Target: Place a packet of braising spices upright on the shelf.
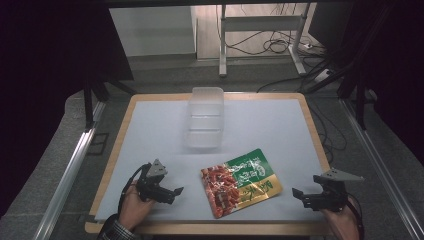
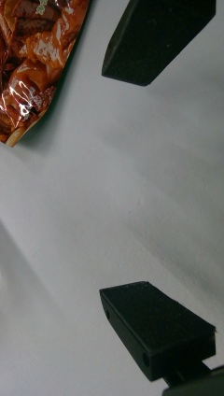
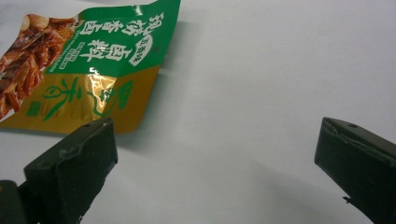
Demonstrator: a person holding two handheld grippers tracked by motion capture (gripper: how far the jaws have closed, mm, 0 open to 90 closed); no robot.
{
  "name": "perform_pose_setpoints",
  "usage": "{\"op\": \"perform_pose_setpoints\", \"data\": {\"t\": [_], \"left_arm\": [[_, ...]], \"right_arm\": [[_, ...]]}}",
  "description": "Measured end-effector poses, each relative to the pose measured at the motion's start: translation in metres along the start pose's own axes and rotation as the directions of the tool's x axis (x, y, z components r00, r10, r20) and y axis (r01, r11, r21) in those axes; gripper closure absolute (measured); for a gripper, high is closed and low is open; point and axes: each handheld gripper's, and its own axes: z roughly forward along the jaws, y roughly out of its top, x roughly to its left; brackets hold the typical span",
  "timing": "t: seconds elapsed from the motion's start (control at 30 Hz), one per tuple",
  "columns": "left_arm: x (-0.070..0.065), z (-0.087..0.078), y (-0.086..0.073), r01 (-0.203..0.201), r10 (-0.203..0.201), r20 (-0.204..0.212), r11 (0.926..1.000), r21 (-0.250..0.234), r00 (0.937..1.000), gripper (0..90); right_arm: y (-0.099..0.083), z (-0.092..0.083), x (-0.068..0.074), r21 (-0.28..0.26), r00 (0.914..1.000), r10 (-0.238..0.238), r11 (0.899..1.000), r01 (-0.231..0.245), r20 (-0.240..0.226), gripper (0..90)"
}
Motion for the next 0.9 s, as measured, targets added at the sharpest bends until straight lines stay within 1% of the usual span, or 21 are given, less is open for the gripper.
{"op": "perform_pose_setpoints", "data": {"t": [0.1,0.2,0.27,0.37,0.4,0.43,0.53,0.7,0.77,0.9], "left_arm": [[0.0,0.0,0.0,-0.002,0.002,-0.002,1.0,0.0,1.0,0.0],[0.0,0.0,0.0,-0.004,0.004,-0.003,1.0,0.001,1.0,0.0],[0.0,0.0,0.0,-0.006,0.006,-0.005,1.0,0.002,1.0,0.0],[0.0,0.0,0.0,-0.005,0.005,-0.005,1.0,0.001,1.0,0.0],[0.0,0.0,0.0,-0.005,0.005,-0.005,1.0,0.0,1.0,0.0],[0.0,0.0,0.0,-0.004,0.004,-0.005,1.0,0.0,1.0,0.0],[0.0,0.0,0.0,-0.004,0.004,-0.005,1.0,-0.002,1.0,0.0],[0.0,0.0,0.0,-0.006,0.006,-0.005,1.0,-0.002,1.0,0.0],[0.0,0.0,0.0,-0.005,0.005,-0.005,1.0,-0.003,1.0,0.0],[0.0,0.001,0.0,-0.006,0.006,-0.004,1.0,0.0,1.0,0.0]], "right_arm": [[0.002,0.0,0.001,-0.003,0.9997,-0.023,1.0,0.023,0.003,0.0],[0.004,0.0,0.002,-0.011,0.9996,-0.027,1.0,0.027,0.006,0.0],[0.006,0.001,0.003,-0.009,0.9991,-0.04,0.999,0.04,0.014,0.0],[0.007,0.002,0.004,-0.012,0.9987,-0.05,0.999,0.05,0.01,0.0],[0.008,0.002,0.004,-0.012,0.9984,-0.056,0.998,0.056,0.008,0.0],[0.009,0.003,0.005,-0.015,0.9974,-0.071,0.997,0.072,0.008,0.0],[0.011,0.003,0.005,-0.024,0.9974,-0.072,0.997,0.072,0.005,0.0],[0.014,0.007,0.008,-0.024,0.9959,-0.09,0.996,0.09,0.001,0.0],[0.017,0.009,0.011,-0.03,0.9938,-0.111,0.993,0.111,0.004,0.0],[0.018,0.012,0.013,-0.028,0.9933,-0.116,0.993,0.116,0.0,0.0]]}}
